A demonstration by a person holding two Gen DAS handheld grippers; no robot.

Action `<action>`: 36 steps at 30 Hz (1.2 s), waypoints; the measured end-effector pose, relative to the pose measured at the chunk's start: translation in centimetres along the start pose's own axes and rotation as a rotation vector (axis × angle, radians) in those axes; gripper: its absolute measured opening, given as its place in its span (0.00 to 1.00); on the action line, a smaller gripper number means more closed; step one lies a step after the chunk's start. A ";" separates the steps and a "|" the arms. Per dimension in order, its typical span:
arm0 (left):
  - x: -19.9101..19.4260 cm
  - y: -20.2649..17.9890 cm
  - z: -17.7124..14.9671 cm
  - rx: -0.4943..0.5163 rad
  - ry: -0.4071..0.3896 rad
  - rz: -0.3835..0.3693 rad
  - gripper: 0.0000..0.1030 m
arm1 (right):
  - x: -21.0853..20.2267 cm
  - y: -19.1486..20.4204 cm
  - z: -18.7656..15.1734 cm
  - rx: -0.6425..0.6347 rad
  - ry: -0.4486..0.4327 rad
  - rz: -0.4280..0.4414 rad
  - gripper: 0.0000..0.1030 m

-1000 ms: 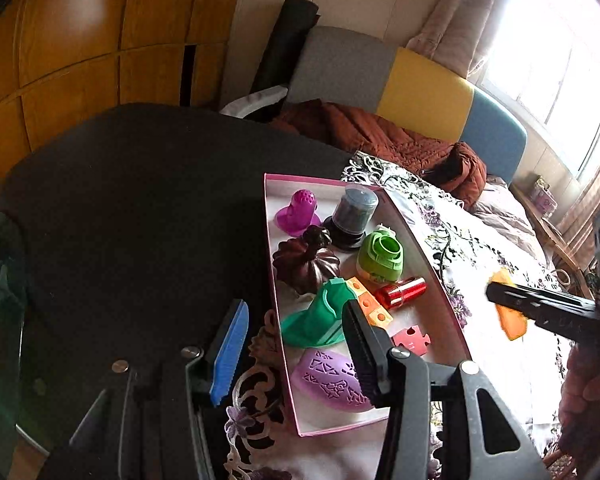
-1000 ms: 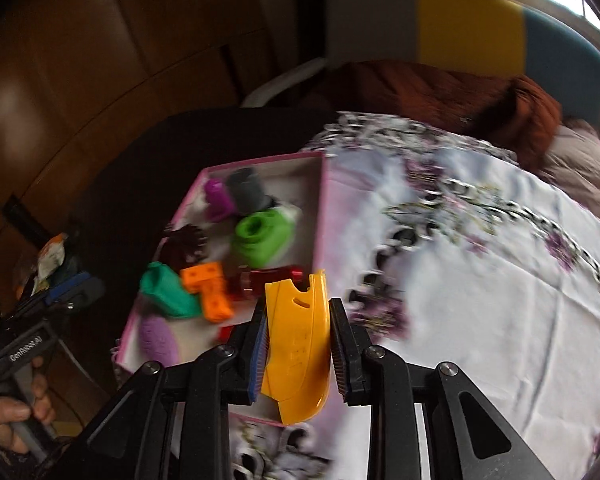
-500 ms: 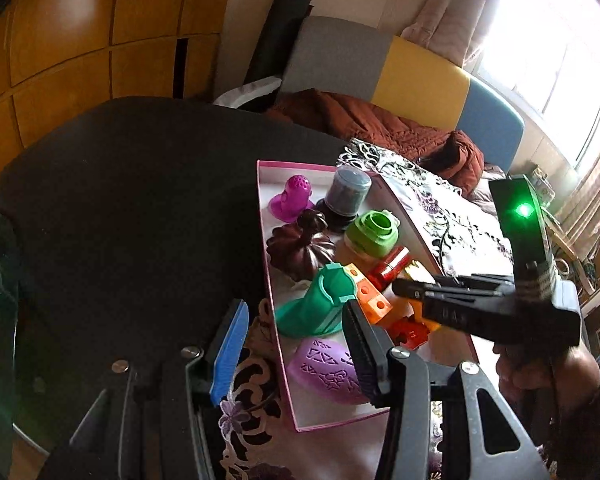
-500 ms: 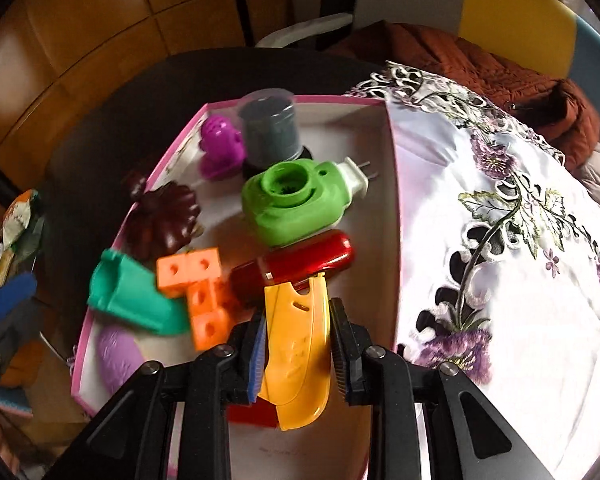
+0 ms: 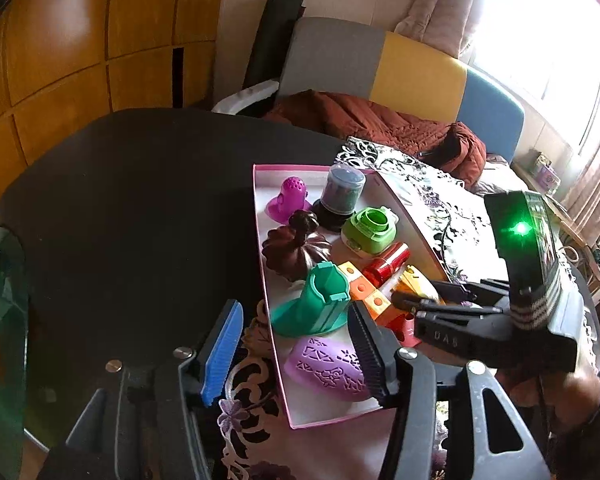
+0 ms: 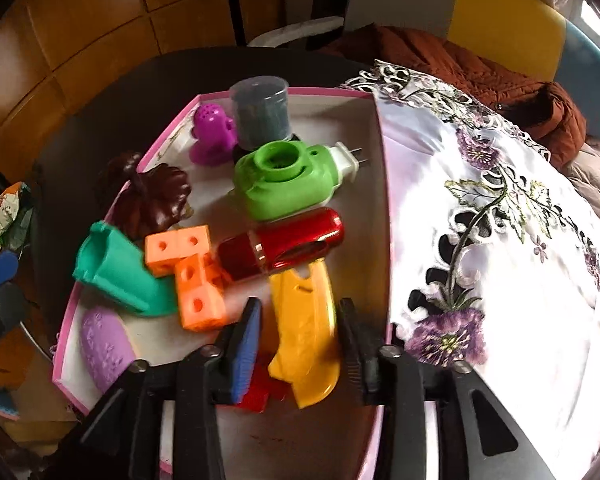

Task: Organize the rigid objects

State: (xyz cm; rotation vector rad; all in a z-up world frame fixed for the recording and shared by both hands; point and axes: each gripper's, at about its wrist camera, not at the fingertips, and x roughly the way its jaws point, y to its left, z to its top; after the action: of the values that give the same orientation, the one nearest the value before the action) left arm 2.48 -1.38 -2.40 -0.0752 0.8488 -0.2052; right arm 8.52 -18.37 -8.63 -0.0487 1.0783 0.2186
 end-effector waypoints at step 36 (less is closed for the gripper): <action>-4.4 -2.9 -1.9 0.029 -0.177 0.216 0.68 | -9.9 1.0 -5.3 0.148 -0.347 -0.151 0.78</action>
State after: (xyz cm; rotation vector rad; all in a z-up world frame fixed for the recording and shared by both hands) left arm -2.16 -3.29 0.03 0.0257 0.6716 -0.0075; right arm -0.79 -19.74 -2.40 0.0398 0.7382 0.0083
